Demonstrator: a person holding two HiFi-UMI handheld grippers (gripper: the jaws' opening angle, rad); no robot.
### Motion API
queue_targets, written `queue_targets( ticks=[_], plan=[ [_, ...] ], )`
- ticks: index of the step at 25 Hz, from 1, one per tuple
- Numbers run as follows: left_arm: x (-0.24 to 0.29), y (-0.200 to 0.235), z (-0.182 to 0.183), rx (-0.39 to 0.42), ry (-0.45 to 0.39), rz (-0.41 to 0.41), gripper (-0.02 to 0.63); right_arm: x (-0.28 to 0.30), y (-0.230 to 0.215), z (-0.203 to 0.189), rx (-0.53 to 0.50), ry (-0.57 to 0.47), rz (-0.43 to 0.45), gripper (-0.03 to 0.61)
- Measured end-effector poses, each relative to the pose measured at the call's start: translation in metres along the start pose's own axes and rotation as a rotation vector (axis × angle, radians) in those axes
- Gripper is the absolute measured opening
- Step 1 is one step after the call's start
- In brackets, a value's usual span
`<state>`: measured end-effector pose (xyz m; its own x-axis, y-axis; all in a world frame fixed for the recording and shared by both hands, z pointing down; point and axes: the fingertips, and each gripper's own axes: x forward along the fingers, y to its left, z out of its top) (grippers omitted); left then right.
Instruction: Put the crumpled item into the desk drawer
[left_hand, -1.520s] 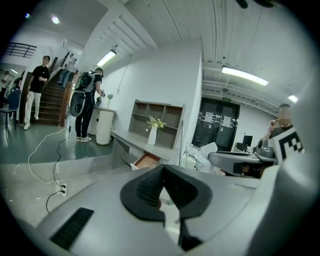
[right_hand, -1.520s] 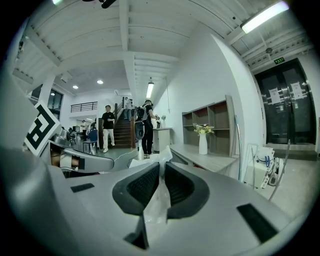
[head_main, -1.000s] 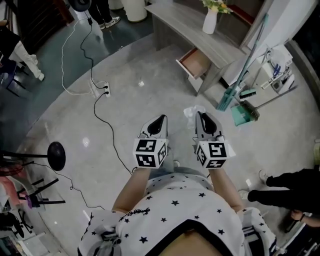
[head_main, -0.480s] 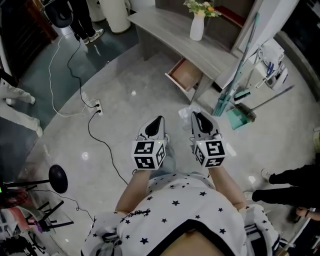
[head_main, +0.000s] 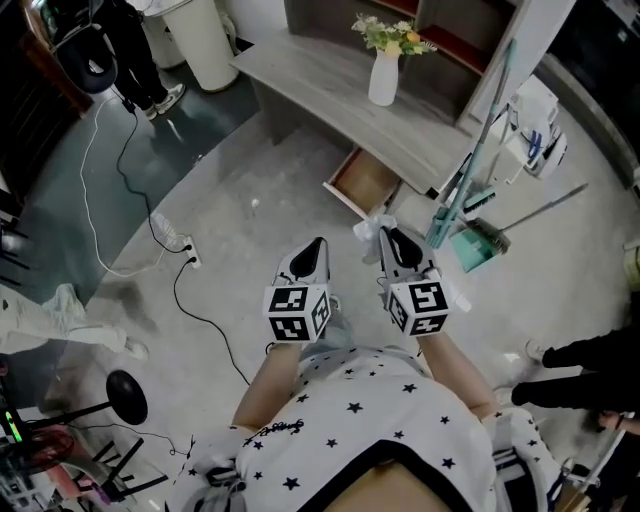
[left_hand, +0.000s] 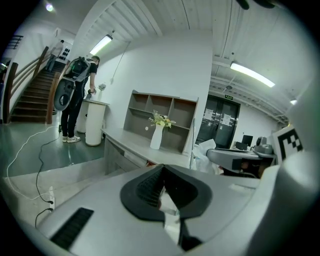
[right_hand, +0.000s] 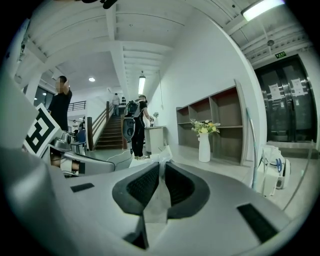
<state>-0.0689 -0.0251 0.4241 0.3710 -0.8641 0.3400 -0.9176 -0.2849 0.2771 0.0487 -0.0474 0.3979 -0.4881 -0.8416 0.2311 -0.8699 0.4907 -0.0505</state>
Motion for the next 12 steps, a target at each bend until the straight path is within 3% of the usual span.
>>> queue_targets(
  ticks=[12],
  plan=[
    [0.085, 0.062, 0.042, 0.012, 0.040, -0.056, 0.012, 0.106, -0.029, 0.014, 0.022, 0.024, -0.069, 0.032]
  ],
)
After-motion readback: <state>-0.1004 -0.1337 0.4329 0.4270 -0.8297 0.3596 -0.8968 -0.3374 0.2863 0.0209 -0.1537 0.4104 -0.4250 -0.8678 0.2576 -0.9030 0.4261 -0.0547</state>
